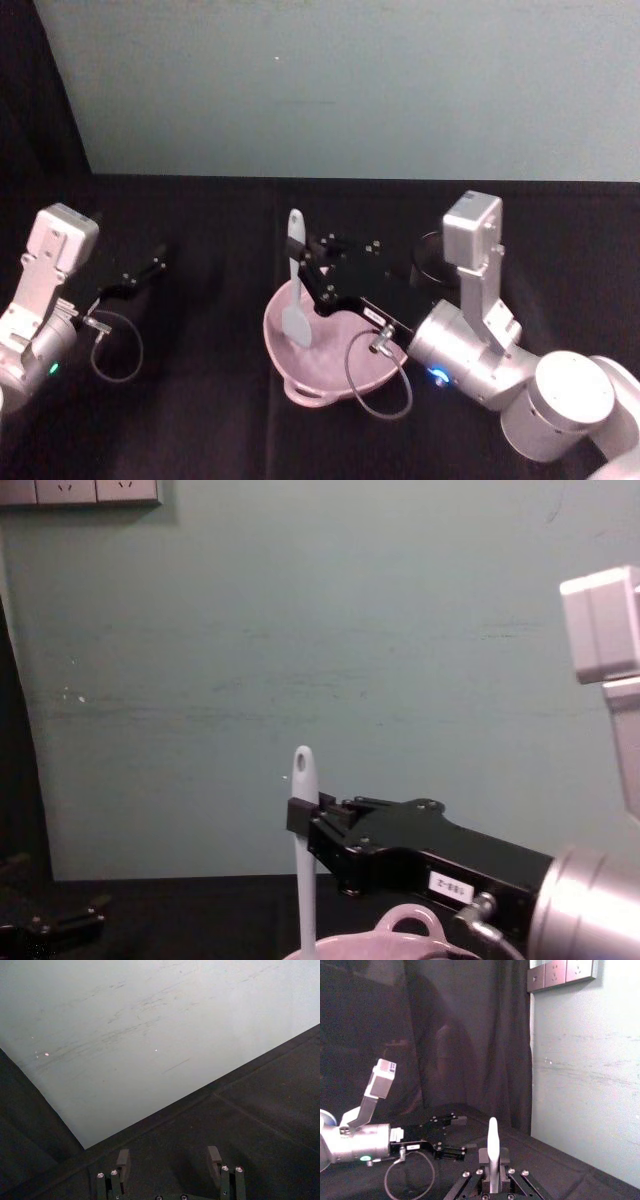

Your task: Use the one hand to pick up the spoon and stir the clear water in the bowl.

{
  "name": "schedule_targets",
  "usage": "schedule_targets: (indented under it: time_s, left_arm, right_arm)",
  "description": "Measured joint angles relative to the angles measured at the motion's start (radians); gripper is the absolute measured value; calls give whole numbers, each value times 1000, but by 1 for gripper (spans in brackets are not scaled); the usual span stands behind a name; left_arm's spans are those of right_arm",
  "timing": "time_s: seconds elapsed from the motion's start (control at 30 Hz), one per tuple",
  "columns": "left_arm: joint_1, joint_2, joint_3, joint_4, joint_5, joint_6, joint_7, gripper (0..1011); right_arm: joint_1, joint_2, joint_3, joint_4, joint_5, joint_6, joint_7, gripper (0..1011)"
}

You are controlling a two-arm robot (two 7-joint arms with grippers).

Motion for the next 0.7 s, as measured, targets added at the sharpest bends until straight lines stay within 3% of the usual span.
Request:
schedule_targets:
  time_s: [0.23,0.5,0.7]
  left_arm:
    - [0,0,0,0,0,0,0,1005]
    - [0,0,0,0,0,0,0,1005]
    - [0,0,0,0,0,0,0,1005]
  right_arm:
    - [49,-29,-7,63,-49,-23,-39,110]
    - [83,-41,37,120,-83,-36,-88,110]
    - [75,-28,71,119,-99,-31,-112,110]
